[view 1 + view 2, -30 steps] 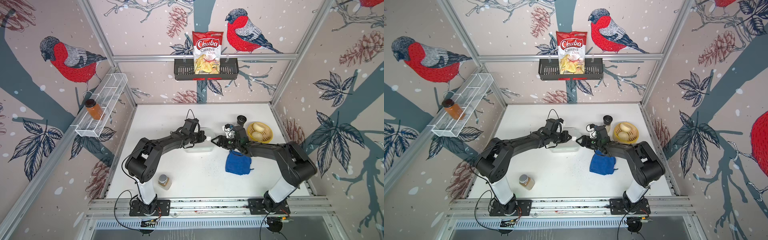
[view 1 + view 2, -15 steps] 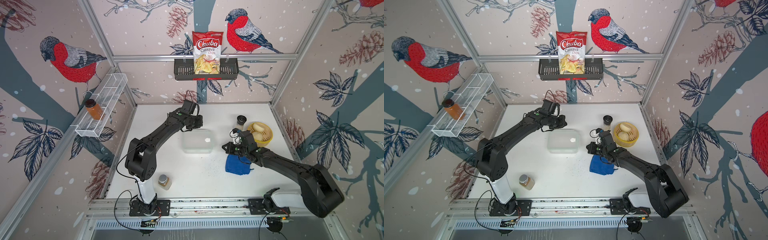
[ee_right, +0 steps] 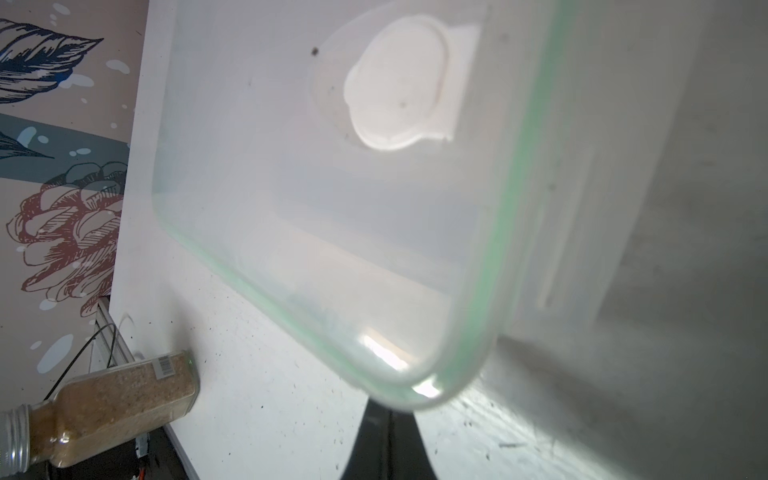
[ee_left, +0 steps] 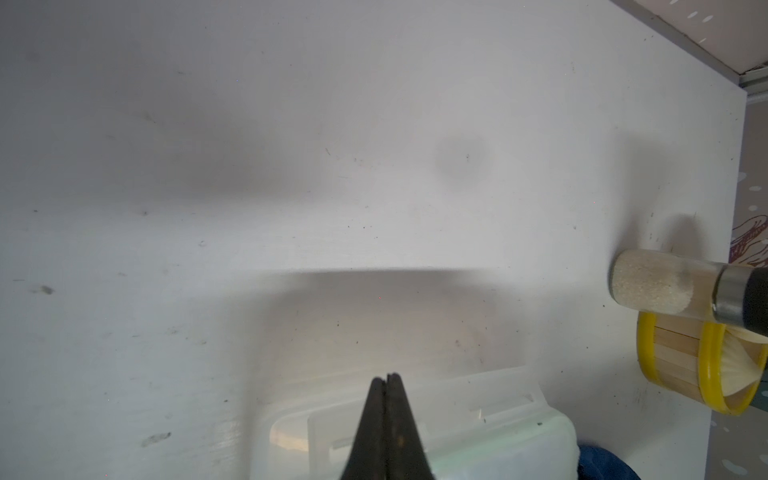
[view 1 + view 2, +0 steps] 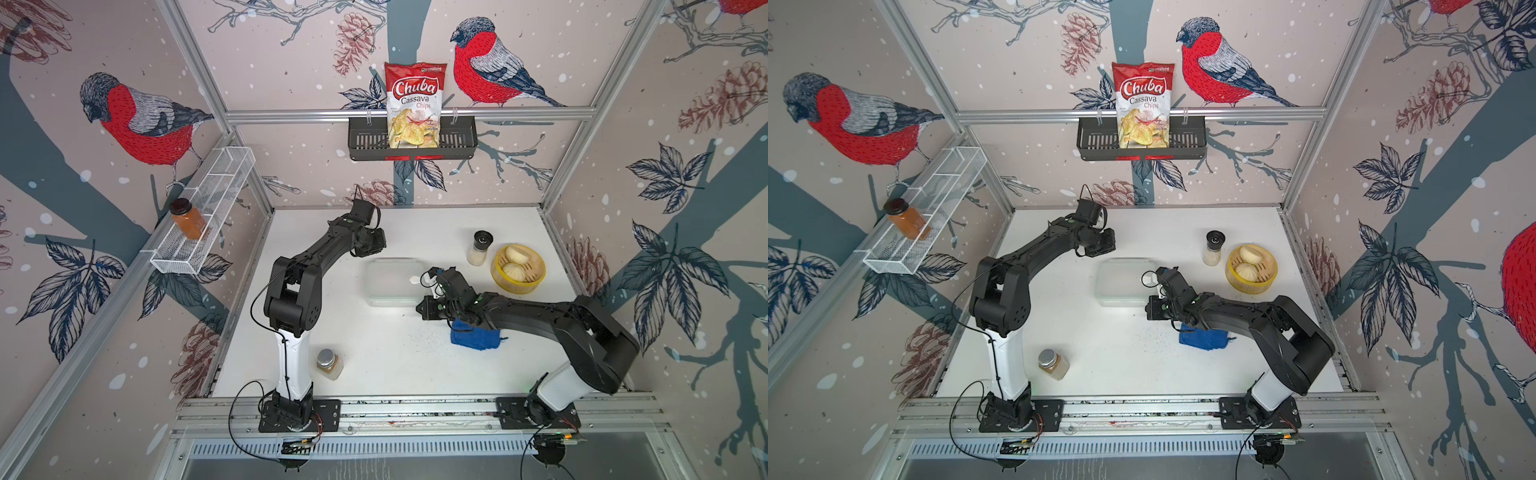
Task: Wipe the insides of the lunch boxes
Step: Adjust the lunch box at the center of the board.
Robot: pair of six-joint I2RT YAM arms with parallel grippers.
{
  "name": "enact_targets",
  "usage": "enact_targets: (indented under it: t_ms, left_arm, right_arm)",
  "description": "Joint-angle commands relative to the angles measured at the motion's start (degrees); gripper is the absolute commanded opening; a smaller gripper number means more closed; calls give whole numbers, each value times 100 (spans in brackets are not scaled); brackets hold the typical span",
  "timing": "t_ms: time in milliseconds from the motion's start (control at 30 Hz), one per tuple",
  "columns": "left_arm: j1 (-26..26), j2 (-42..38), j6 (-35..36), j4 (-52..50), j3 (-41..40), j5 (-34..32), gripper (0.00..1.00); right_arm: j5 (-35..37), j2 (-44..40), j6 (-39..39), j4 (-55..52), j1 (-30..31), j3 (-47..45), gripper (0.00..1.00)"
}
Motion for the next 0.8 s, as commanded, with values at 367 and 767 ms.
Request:
enact_targets:
  t_ms: [367,767]
  left_arm:
    - [6,-710,47,446,-1658,132,0]
    - [12,-1516,7,-123,-1842,-343,0]
  right_arm:
    - [62,879,-569,-110,-707,944,0]
    - [-302,618,-690,-208,-1278,586,1]
